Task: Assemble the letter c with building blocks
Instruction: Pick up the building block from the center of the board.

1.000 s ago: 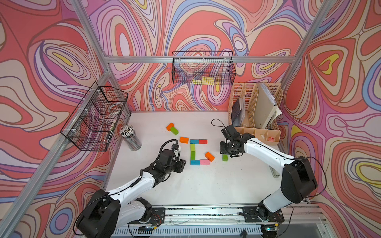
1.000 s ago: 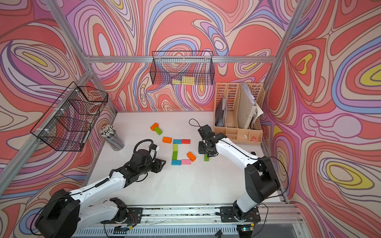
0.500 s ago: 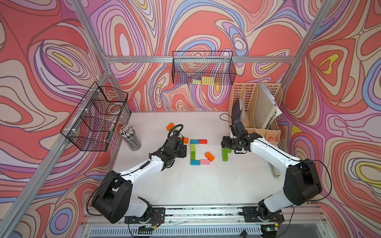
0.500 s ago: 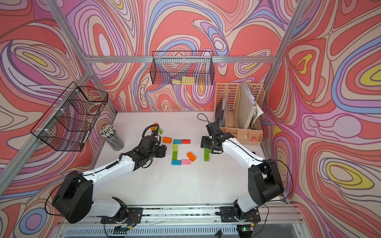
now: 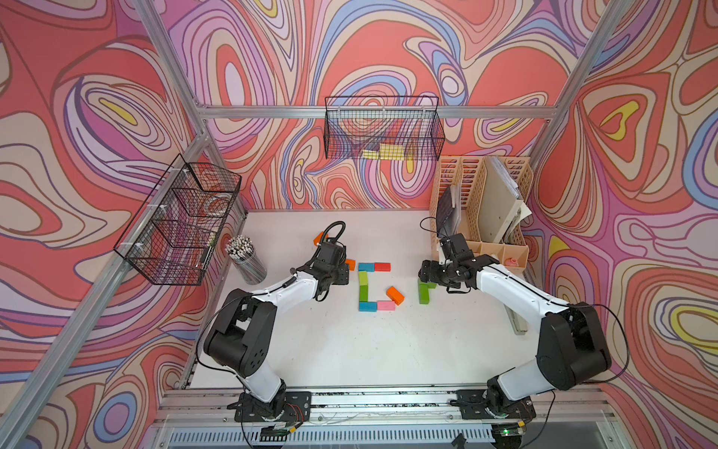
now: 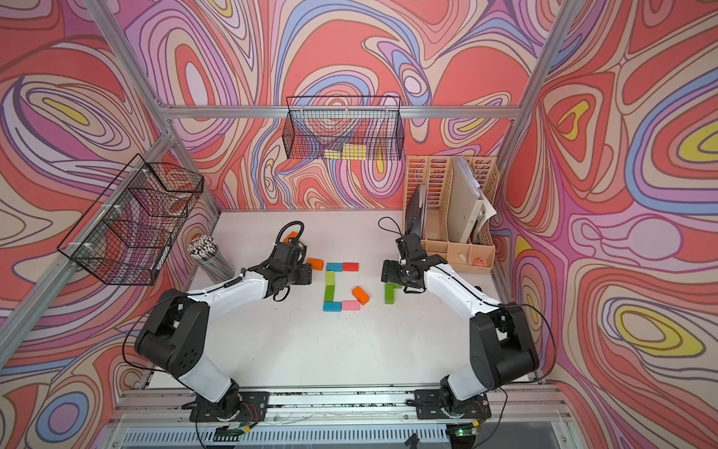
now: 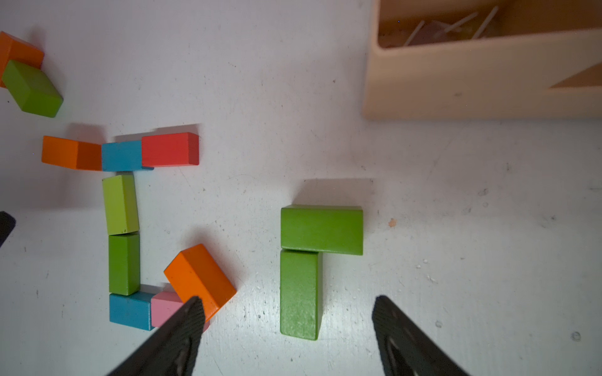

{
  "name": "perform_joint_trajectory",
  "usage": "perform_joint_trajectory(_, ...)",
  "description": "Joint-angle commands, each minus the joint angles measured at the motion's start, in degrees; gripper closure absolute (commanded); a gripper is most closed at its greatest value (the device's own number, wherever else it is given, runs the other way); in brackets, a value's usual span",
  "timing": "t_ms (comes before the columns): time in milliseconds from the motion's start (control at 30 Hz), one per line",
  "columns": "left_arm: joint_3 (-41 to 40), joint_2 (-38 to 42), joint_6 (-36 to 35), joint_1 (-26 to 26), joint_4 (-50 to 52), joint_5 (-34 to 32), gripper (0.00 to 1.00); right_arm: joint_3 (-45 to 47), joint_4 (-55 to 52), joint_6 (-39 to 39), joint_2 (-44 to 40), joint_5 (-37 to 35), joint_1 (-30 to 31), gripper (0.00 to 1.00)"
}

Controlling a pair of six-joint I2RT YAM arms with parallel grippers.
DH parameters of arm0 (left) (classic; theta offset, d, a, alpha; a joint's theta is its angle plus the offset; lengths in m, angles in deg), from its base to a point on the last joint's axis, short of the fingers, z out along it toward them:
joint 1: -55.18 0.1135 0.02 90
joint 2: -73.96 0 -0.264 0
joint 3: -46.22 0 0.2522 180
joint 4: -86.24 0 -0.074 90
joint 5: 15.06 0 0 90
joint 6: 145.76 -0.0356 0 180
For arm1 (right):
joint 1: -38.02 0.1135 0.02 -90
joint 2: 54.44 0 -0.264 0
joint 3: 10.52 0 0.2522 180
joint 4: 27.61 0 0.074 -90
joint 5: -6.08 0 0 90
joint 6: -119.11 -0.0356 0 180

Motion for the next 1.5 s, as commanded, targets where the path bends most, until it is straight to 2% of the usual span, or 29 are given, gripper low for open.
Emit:
perform_joint_trajectory(0, 3.33, -3.02, -0.74, 1.35, 2.07, 3.32, 0.29, 0.88, 0.97, 0.8, -1.62, 0.9, -0.34, 0.12)
perform_joint_trajectory(333, 12.3, -11.49, -4.17, 1.52, 5.51, 3.71, 0.29, 1.64, 1.07, 2.1, -2.32, 2.36, -1.15, 0.04)
perform_joint_trajectory(567, 14.94, -13.67, -6.05, 1.65, 7.23, 2.21, 0.27, 2.52, 1.06, 2.69, -3.39, 2.58, -1.67, 0.02)
perform_joint_trajectory(600, 15.31, -13.96, -6.39, 1.64, 7.36, 2.44, 0.06, 2.63, 1.06, 2.75, -3.61, 2.67, -1.77, 0.02)
perform_joint_trajectory(633, 15.64, -14.29, -6.85, 1.65, 7.59, 2.59, 0.01, 2.65, 1.09, 2.87, -3.74, 2.7, -1.78, 0.02)
perform_joint_trajectory(900, 16.08, -15.25, -9.09, 1.64, 6.52, 2.93, 0.02, 3.25, 1.24, 2.98, -4.45, 2.95, -2.15, 0.02)
perform_joint_trajectory(1067, 17.97, -15.49, -8.2, 2.08, 6.49, 1.06, 0.07, 3.68, 1.32, 3.12, -4.86, 2.95, -2.3, 0.04)
perform_joint_trajectory(1467, 29.25, -19.95, 0.21, 4.58, 15.69, -8.6, 0.09, 4.24, 1.45, 2.5, -5.27, 3.3, -2.84, 0.07)
